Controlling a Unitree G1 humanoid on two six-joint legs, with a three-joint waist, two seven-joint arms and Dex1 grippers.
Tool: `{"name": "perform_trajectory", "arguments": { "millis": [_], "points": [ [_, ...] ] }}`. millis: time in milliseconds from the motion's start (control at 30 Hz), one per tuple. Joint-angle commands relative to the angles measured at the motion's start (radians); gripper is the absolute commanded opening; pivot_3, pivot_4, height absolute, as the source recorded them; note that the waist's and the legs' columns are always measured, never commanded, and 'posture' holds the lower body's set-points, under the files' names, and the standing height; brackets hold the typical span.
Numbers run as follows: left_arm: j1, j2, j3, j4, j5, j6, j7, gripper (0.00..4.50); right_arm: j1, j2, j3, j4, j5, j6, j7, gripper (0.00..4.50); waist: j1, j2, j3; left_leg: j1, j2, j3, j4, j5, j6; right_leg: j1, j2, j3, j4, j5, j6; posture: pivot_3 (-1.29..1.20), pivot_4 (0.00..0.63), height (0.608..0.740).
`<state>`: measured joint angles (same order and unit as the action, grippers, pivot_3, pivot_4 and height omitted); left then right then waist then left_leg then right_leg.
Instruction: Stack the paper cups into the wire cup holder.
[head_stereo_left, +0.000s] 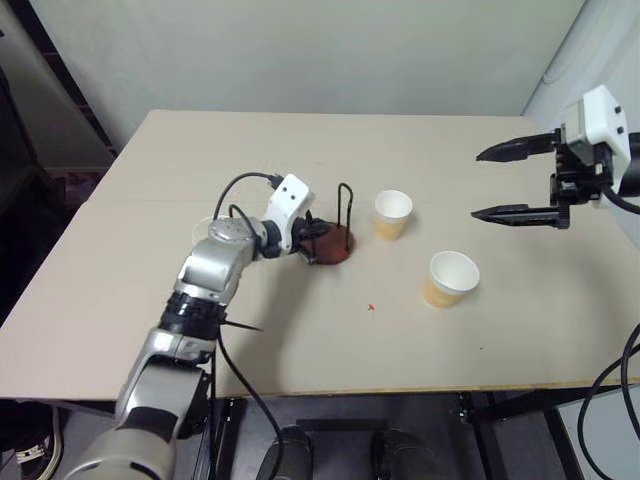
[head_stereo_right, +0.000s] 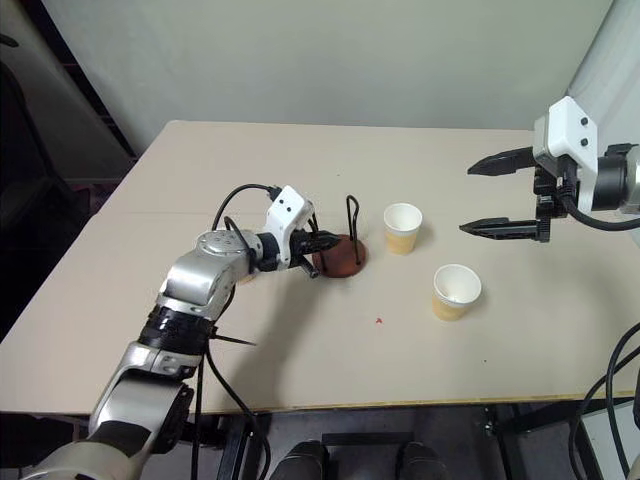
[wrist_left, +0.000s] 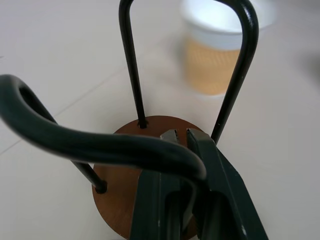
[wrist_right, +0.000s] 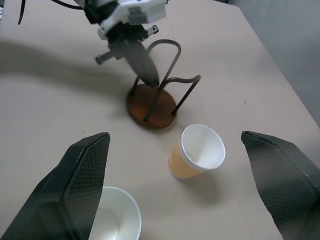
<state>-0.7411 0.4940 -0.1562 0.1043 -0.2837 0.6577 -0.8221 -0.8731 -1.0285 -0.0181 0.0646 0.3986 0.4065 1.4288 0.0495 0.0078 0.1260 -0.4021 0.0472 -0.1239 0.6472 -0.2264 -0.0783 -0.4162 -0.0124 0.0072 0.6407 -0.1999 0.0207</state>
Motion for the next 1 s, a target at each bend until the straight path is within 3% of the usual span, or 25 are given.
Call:
{"name": "perform_trajectory", "arguments": {
  "millis": [33,167,467,733,767,833,1000],
  "points": [
    [0.043,0.027,0.009,-0.221,-0.112,0.076,-0.095,0.05,-0.003,-0.018,-0.035,-0.032,0.017,0.004,-0.002,4.38,0.002,0.0,0.0,0.0,0.0,0.0,0.0,0.0,0.0,0.0,0.0,0.0,0.0,0.0,0.001,0.0,0.15,0.74],
    [0.131,0.055,-0.055,-0.432,-0.154,0.169,-0.095,0.05,0.006,-0.012,-0.034,-0.039,0.019,0.005,-0.003,4.38,0.008,0.0,0.0,0.0,-0.001,0.001,0.001,-0.001,0.001,0.0,-0.001,0.001,0.0,-0.002,0.001,0.0,0.15,0.74],
    [0.137,-0.045,-0.15,-0.395,-0.085,0.195,0.031,0.05,0.101,-0.039,-0.047,-0.149,0.083,0.06,0.045,4.38,0.009,0.0,0.0,0.003,0.0,0.002,0.002,-0.005,0.01,0.001,0.0,0.005,0.004,-0.002,0.0,0.0,0.15,0.74],
    [0.161,-0.027,-0.206,-0.419,-0.047,0.184,0.031,0.05,0.172,-0.061,-0.055,-0.237,0.131,0.117,0.042,4.38,0.009,-0.001,0.0,0.005,-0.002,0.012,0.002,-0.003,0.008,0.007,0.002,0.017,0.002,-0.008,-0.001,0.0,0.15,0.74],
    [0.162,-0.034,-0.202,-0.421,-0.053,0.198,0.038,0.63,0.178,-0.057,-0.056,-0.248,0.141,0.128,0.037,4.38,0.008,-0.001,0.001,0.007,-0.002,0.017,0.002,-0.003,0.008,0.008,0.002,0.02,0.002,-0.009,0.0,0.0,0.15,0.74],
    [0.167,-0.041,-0.202,-0.429,-0.057,0.215,0.043,1.19,0.186,-0.046,-0.055,-0.265,0.153,0.144,0.017,4.38,0.008,-0.002,0.001,0.012,-0.002,0.024,0.002,-0.005,0.011,0.011,0.002,0.021,0.002,-0.01,0.002,0.0,0.15,0.74],
    [0.195,-0.028,-0.198,-0.477,-0.058,0.227,0.053,3.1,0.214,-0.046,-0.019,-0.269,0.125,0.142,0.004,4.38,0.006,-0.002,0.001,0.016,-0.002,0.032,0.007,-0.007,0.014,0.01,0.001,0.023,0.002,-0.012,0.005,0.0,0.15,0.74]
  ]
}}
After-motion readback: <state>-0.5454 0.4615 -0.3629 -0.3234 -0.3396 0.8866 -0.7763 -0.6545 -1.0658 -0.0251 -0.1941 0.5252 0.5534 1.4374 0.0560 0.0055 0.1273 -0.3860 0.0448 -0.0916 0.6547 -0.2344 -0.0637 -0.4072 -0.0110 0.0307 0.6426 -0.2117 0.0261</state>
